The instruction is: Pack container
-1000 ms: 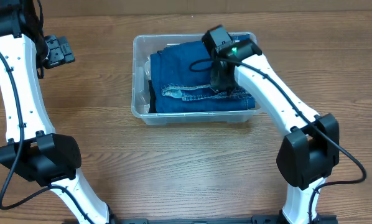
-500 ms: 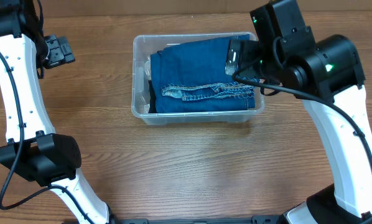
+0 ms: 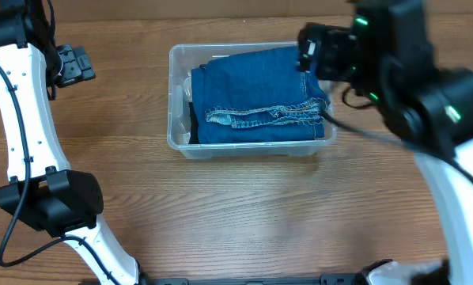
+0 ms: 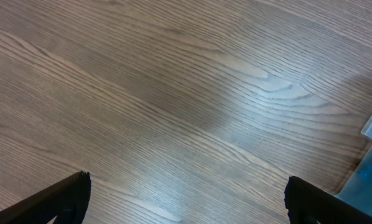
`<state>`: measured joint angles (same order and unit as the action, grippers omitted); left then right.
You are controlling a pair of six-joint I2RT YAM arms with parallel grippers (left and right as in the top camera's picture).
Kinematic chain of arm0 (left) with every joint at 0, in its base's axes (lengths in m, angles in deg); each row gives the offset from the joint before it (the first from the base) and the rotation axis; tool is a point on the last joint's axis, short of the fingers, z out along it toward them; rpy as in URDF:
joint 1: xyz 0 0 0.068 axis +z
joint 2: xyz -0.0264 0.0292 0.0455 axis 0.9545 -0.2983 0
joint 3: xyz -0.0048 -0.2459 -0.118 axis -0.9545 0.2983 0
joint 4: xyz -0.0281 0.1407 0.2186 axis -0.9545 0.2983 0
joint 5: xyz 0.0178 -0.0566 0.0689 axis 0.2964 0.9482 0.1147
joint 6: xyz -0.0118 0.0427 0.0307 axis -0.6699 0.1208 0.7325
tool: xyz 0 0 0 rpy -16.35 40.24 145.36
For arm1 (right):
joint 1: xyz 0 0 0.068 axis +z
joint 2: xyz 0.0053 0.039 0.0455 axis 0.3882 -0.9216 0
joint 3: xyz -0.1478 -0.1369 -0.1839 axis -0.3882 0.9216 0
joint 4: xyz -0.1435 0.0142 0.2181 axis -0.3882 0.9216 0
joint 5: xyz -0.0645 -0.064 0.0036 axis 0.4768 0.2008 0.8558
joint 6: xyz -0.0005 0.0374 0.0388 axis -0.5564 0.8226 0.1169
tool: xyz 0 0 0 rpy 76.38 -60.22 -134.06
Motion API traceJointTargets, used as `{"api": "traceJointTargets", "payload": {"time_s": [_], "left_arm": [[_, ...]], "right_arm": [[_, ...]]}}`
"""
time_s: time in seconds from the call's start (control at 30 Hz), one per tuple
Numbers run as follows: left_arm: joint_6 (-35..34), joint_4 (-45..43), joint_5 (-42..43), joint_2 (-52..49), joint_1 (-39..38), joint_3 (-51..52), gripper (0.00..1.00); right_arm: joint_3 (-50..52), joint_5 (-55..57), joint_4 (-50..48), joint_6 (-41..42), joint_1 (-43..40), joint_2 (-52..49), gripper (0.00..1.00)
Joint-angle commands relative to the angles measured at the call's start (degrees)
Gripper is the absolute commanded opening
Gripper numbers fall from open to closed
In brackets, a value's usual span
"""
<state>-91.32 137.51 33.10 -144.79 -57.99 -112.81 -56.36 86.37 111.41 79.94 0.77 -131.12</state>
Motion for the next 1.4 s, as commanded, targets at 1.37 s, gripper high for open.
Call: {"api": "traceJointTargets", "payload": {"time_s": [1.37], "left_arm": [[0.83, -0.11, 0.00, 0.24, -0.09, 0.13, 1.00]], "right_arm": [[115.91, -11.45, -63.28, -7.32, -21.88, 86.31, 1.00]]}}
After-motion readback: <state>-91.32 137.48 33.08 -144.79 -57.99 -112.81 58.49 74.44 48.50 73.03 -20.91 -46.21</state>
